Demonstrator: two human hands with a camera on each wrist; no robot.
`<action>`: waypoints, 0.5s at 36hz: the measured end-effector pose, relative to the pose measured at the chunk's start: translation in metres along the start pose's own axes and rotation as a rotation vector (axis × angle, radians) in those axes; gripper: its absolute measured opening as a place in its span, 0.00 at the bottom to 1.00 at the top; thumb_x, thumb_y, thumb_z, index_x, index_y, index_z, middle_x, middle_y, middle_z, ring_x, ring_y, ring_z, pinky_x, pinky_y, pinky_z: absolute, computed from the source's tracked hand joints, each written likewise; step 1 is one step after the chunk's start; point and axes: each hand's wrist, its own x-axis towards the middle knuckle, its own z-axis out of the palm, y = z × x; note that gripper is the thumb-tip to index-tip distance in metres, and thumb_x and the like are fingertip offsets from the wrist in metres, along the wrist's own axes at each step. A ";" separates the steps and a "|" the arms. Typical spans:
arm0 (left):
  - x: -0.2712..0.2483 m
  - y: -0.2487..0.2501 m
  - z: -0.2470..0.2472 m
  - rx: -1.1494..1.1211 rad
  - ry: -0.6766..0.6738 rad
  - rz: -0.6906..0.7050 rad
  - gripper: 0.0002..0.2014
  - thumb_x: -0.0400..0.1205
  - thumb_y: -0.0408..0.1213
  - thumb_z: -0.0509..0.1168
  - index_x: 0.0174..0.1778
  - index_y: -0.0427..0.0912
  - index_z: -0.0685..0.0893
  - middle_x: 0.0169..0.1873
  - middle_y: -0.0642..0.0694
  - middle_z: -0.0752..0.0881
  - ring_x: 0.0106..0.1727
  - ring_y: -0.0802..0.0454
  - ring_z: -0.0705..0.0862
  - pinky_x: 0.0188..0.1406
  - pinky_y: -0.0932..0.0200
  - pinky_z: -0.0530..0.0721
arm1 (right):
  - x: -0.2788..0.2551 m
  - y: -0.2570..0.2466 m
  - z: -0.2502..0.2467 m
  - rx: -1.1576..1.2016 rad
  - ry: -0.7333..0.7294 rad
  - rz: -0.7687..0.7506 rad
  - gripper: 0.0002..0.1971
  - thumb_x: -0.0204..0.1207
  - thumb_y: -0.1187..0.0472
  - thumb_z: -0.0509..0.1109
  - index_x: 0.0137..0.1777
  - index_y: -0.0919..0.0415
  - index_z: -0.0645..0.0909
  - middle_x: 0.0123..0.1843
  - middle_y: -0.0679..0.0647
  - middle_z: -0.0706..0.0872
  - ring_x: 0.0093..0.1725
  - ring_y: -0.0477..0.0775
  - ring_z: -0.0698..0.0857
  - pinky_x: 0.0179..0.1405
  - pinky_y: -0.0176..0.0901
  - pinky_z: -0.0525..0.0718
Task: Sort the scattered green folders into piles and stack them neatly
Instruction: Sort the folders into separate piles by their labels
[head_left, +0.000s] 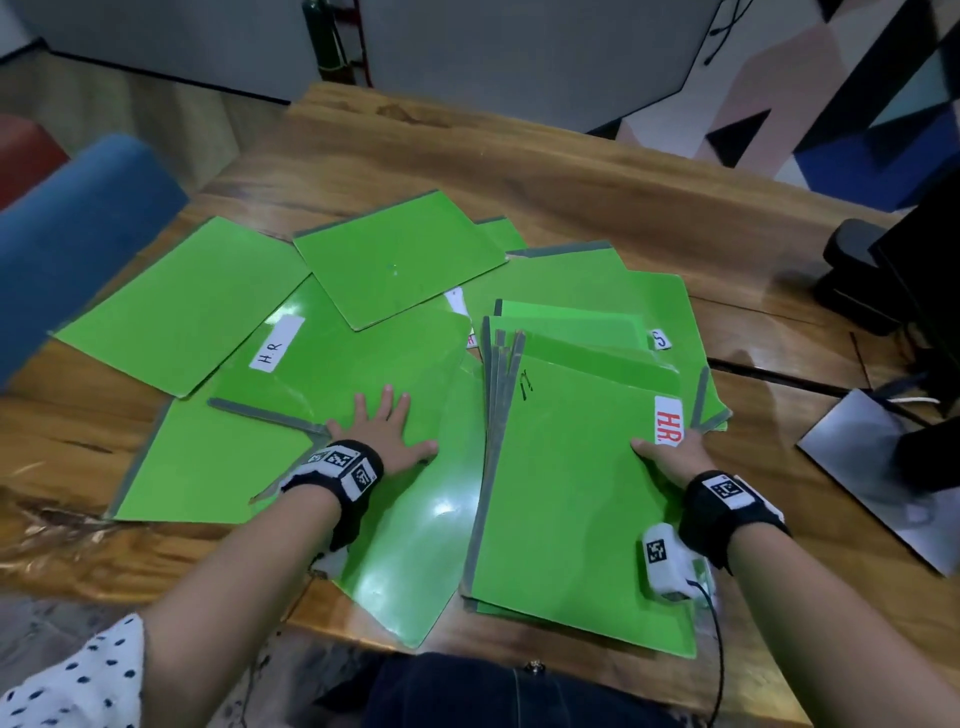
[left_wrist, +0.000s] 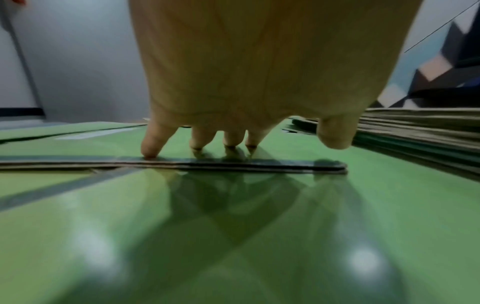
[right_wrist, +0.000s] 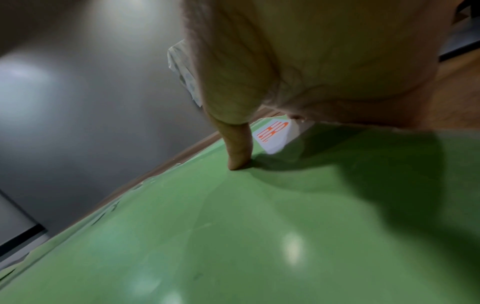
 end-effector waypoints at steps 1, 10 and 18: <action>-0.006 0.003 0.004 0.019 -0.012 0.026 0.46 0.74 0.74 0.46 0.82 0.57 0.38 0.81 0.51 0.33 0.82 0.36 0.38 0.72 0.21 0.50 | 0.000 -0.001 0.000 0.007 0.006 0.008 0.40 0.70 0.53 0.78 0.75 0.61 0.59 0.62 0.63 0.79 0.61 0.66 0.81 0.65 0.64 0.79; -0.058 0.029 0.030 0.200 -0.107 0.239 0.45 0.74 0.75 0.43 0.83 0.55 0.42 0.82 0.50 0.43 0.81 0.31 0.50 0.77 0.29 0.53 | -0.001 -0.008 0.001 0.013 0.048 0.040 0.42 0.69 0.52 0.79 0.77 0.61 0.58 0.64 0.63 0.78 0.62 0.66 0.80 0.65 0.64 0.78; -0.010 0.013 -0.038 -0.680 0.224 -0.116 0.17 0.81 0.48 0.64 0.58 0.39 0.80 0.52 0.43 0.84 0.50 0.46 0.82 0.51 0.54 0.81 | -0.001 -0.010 0.001 -0.030 0.028 0.056 0.41 0.70 0.52 0.78 0.75 0.63 0.58 0.63 0.64 0.78 0.61 0.66 0.80 0.65 0.64 0.79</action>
